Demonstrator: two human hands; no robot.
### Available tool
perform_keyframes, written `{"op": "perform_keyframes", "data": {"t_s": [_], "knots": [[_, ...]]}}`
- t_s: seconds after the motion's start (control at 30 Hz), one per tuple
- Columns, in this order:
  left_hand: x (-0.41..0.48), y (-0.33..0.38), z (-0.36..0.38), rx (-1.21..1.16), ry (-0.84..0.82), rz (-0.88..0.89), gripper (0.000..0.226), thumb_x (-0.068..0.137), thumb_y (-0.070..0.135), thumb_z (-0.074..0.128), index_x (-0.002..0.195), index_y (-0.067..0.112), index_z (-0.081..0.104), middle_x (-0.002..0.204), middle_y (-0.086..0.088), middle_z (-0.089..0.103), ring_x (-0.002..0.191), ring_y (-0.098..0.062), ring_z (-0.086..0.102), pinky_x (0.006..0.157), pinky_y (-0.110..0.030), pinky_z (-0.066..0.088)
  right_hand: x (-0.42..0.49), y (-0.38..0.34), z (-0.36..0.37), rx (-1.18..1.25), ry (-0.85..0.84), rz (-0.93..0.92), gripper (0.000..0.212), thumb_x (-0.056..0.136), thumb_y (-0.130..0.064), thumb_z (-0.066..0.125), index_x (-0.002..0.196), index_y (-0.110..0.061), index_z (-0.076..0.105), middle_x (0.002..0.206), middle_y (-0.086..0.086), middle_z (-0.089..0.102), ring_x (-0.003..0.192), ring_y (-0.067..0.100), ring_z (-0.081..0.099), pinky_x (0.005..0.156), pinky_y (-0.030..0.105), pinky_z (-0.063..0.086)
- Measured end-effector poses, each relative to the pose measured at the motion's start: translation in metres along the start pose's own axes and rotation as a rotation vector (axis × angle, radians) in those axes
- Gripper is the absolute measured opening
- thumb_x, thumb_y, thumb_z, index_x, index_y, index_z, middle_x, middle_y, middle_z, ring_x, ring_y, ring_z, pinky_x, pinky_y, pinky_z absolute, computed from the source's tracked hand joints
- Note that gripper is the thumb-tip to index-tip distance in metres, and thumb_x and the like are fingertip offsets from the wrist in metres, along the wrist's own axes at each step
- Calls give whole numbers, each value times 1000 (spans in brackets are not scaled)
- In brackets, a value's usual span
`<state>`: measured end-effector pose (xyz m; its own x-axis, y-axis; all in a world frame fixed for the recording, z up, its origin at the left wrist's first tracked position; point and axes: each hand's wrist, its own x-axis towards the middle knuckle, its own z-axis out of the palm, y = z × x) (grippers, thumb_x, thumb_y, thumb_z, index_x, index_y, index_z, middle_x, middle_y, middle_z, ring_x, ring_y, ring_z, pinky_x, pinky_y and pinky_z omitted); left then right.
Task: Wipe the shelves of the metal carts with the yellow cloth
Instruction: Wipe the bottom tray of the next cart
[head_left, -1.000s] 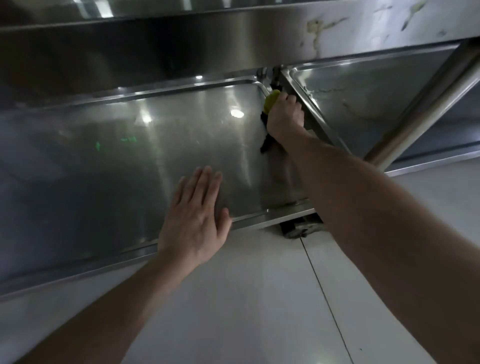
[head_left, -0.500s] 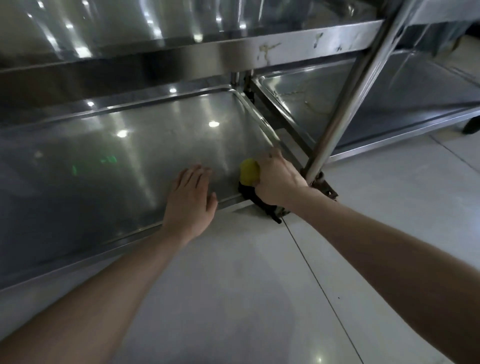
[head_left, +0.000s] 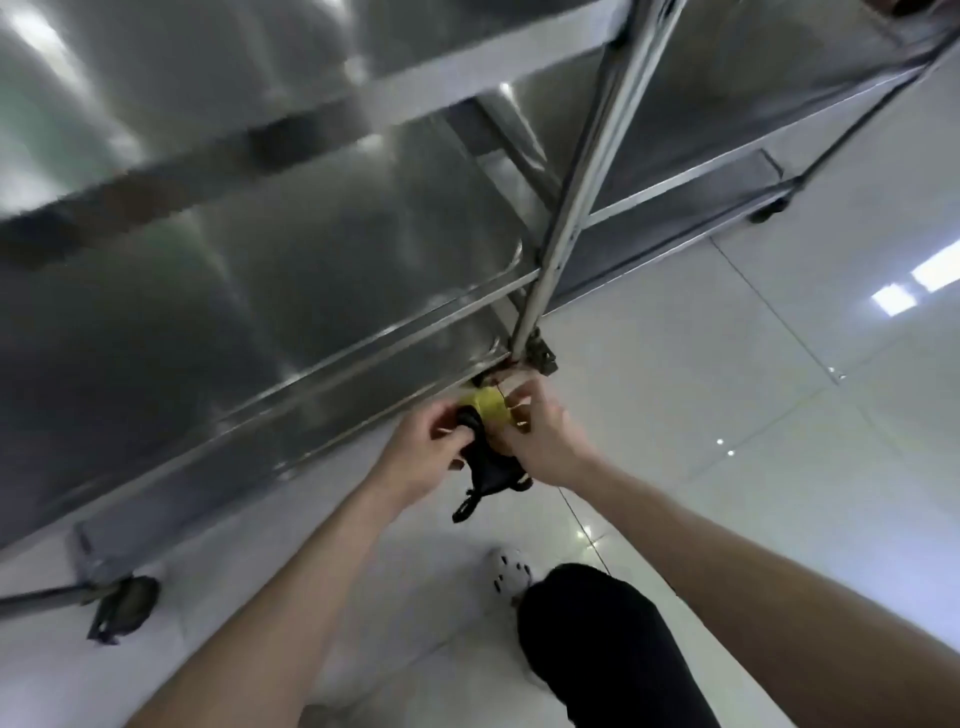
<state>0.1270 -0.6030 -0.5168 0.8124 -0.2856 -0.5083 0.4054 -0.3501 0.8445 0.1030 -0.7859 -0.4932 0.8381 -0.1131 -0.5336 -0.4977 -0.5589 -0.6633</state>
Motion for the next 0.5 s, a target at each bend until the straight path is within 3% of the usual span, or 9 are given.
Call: {"op": "perform_keyframes", "data": {"t_s": [0.1,0.17,0.27,0.33,0.4,0.5], "knots": [[-58,99,1,106,56,12,17,101,19,73,98,34,67,97,11,75,91,-10,71,78,-28,55,-73,-56,-65,250,-87,104,25,104,-35,64,122,-18,57,105,10,76,98,31,73,93,57,60],[-92,162,0,243,116,43,8,102,33,72,98,33,65,93,15,72,85,-6,67,72,-28,47,-119,-94,-115,431,-207,105,29,100,-28,68,127,-18,66,110,12,76,103,31,74,101,52,58],[-133,246,3,410,205,98,16,102,47,69,100,32,65,89,16,72,83,-2,66,69,-27,48,-170,-139,-178,213,-269,-32,34,88,-46,83,118,-36,71,120,2,66,108,17,68,96,36,57],[-152,289,10,403,178,108,15,103,48,68,100,33,66,90,18,73,84,1,67,71,-24,50,-187,-159,-206,33,-172,-88,39,78,-51,88,106,-31,70,106,-6,66,94,8,65,82,30,56],[-163,318,13,317,137,79,12,102,46,70,106,35,69,96,18,76,90,0,70,81,-29,55,-193,-172,-231,90,-157,-109,31,80,-37,86,101,-23,68,87,-3,74,77,11,71,71,34,60],[-180,350,13,75,56,53,27,99,26,78,125,32,73,113,11,79,108,-10,74,98,-35,58,-187,-182,-271,133,-203,-138,23,83,-31,78,103,-21,70,85,-1,78,79,17,75,77,46,63]]}}
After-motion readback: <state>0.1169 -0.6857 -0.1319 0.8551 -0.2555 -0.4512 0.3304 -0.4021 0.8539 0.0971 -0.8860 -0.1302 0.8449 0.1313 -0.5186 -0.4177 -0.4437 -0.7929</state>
